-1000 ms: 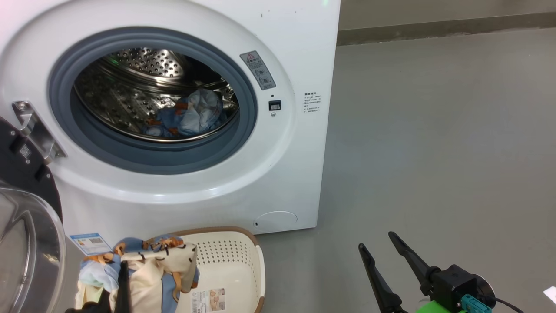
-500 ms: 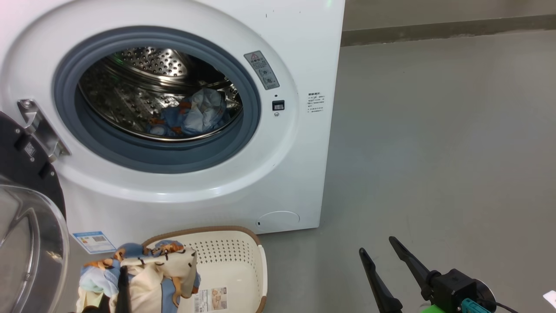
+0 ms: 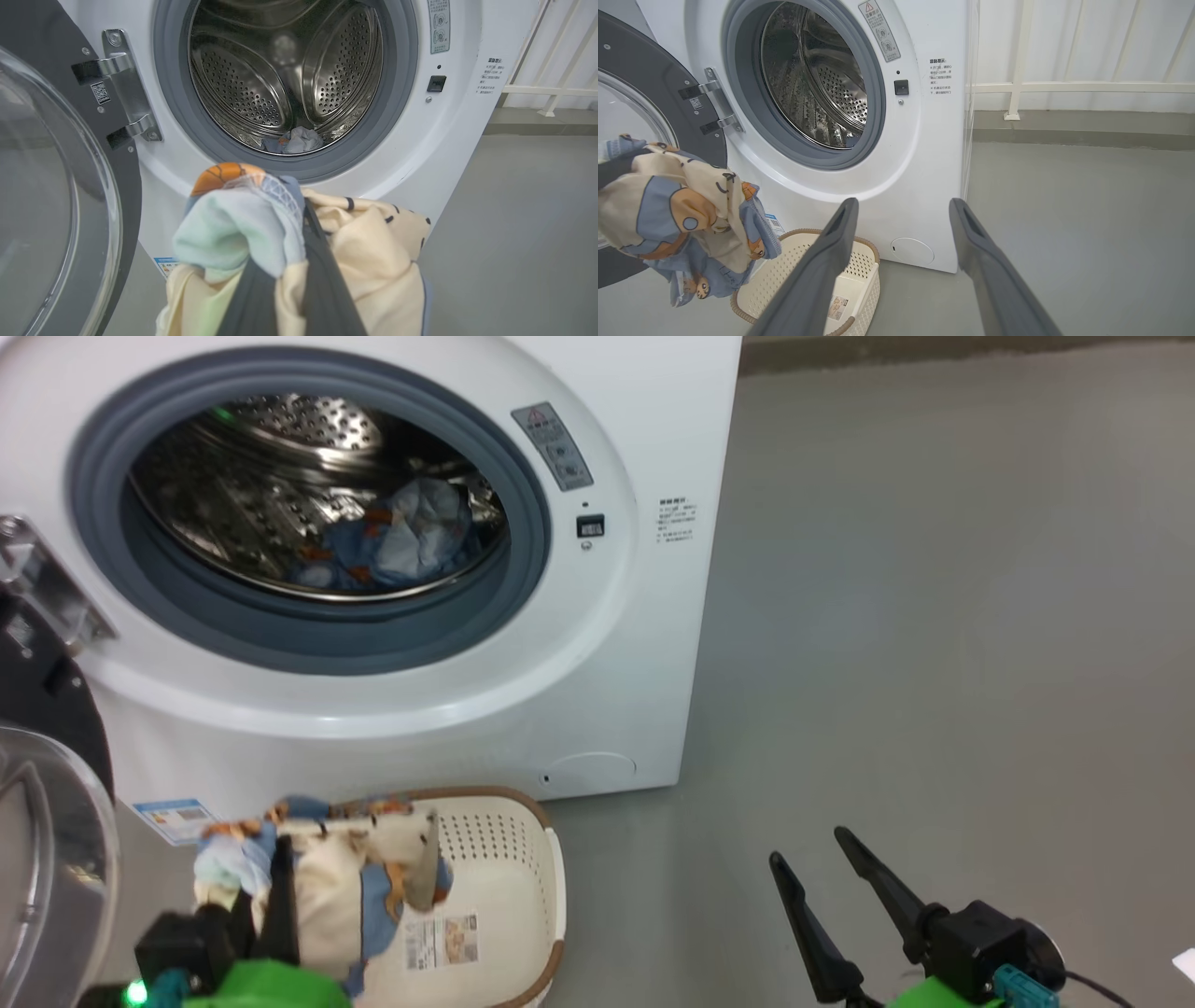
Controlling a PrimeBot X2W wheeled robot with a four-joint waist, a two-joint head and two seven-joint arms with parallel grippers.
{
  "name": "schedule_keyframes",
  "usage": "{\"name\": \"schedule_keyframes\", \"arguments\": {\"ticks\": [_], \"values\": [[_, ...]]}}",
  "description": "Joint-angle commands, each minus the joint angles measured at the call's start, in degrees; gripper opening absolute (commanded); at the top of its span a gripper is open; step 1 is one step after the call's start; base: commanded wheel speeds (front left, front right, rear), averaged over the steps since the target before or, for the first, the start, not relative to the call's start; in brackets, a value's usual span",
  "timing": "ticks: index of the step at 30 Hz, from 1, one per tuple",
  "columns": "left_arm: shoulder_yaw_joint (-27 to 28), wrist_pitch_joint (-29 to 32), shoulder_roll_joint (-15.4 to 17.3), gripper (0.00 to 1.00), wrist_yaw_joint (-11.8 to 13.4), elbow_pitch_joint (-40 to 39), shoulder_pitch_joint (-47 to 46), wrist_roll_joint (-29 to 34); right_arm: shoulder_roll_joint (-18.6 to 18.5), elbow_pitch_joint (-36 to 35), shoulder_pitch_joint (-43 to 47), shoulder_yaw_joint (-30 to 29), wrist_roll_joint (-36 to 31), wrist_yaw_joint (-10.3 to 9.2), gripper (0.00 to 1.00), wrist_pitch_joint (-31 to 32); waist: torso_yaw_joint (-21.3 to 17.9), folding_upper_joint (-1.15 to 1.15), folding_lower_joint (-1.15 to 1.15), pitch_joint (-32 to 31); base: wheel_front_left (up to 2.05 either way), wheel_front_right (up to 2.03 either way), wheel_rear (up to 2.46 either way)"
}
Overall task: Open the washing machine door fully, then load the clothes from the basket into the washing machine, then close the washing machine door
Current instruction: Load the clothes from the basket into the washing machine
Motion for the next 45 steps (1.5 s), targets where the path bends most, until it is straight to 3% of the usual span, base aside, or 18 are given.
{"name": "schedule_keyframes", "arguments": {"ticks": [1, 8, 22, 35, 41, 45], "values": [[2.2, -0.1, 0.7, 0.0, -0.4, -0.7, -3.8, -0.7, 0.0, -1.9, -2.8, 1.5, 0.1, 0.35, 1.0, -0.6, -0.8, 0.0, 0.0, 2.6, 0.0, 0.0, 0.0], [2.9, 0.2, 0.7, 0.0, -2.4, 6.9, -17.0, -1.4, 0.0, -2.5, -7.2, 2.3, -0.3, 0.35, 1.0, -1.9, -2.2, 0.0, 0.0, 11.6, 0.0, 0.0, 0.0], [5.3, 4.4, 5.3, 0.0, -5.8, 21.6, -42.1, -2.6, 0.0, 1.0, -17.7, 6.8, 2.9, 0.35, 1.0, -6.4, -8.9, 0.0, 0.0, 25.1, 0.0, 0.0, 0.0], [4.0, 17.1, 11.7, 0.0, -9.6, 30.7, -60.7, -2.3, 0.0, 0.9, -22.9, 8.9, 7.8, 0.35, 1.0, -7.2, -15.2, 0.0, 0.0, 32.2, 0.0, 0.0, 0.0], [3.3, 24.2, 16.5, 0.0, -10.8, 33.2, -67.3, -1.3, 0.0, 0.0, -23.7, 10.5, 10.2, 0.35, 1.0, -7.2, -18.8, 0.0, 0.0, 34.7, 0.0, 0.0, 0.0], [2.9, 25.5, 19.3, 0.0, -10.8, 33.9, -71.5, 0.0, 0.0, -0.6, -24.0, 11.4, 11.4, 0.35, 1.0, -7.2, -20.3, 0.0, 0.0, 36.1, 0.0, 0.0, 0.0]]}}
